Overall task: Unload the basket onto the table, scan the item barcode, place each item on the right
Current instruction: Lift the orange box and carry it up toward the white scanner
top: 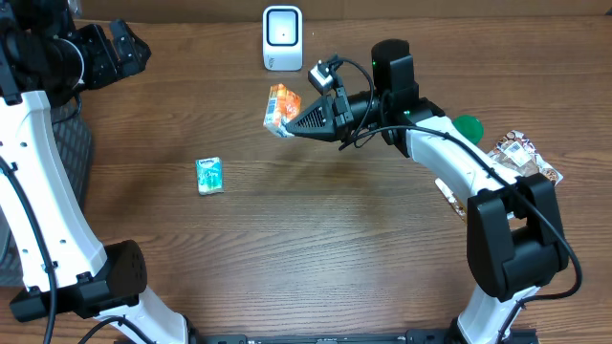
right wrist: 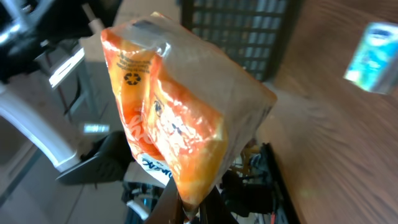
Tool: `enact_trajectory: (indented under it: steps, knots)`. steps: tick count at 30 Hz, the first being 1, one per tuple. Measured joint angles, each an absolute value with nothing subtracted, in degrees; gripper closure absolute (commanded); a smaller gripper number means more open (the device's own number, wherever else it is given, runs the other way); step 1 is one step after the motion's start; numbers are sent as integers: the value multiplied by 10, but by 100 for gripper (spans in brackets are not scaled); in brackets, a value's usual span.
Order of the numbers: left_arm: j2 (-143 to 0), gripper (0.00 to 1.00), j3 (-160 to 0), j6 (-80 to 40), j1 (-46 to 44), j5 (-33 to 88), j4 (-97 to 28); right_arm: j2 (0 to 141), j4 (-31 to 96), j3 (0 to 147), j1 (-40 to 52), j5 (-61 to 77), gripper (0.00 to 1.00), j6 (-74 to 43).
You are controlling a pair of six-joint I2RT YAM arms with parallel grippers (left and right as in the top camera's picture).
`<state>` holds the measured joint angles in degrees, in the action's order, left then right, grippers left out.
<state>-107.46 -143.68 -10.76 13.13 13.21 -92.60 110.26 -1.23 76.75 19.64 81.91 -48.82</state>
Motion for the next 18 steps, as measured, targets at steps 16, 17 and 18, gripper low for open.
enact_trajectory:
  steps: [16, 17, 18]
  knots:
    - [-1075, 0, -1437, -108, 131, 132, -926, 1122, 604, 986, 200, 356, 96, -198]
    - [-1075, 1, -1437, -108, 131, 132, -926, 1121, 616, 1016, 202, 321, 96, -191]
    - [-1075, 0, -1437, -108, 131, 132, -926, 1121, 625, 1061, 206, 267, 96, -181]
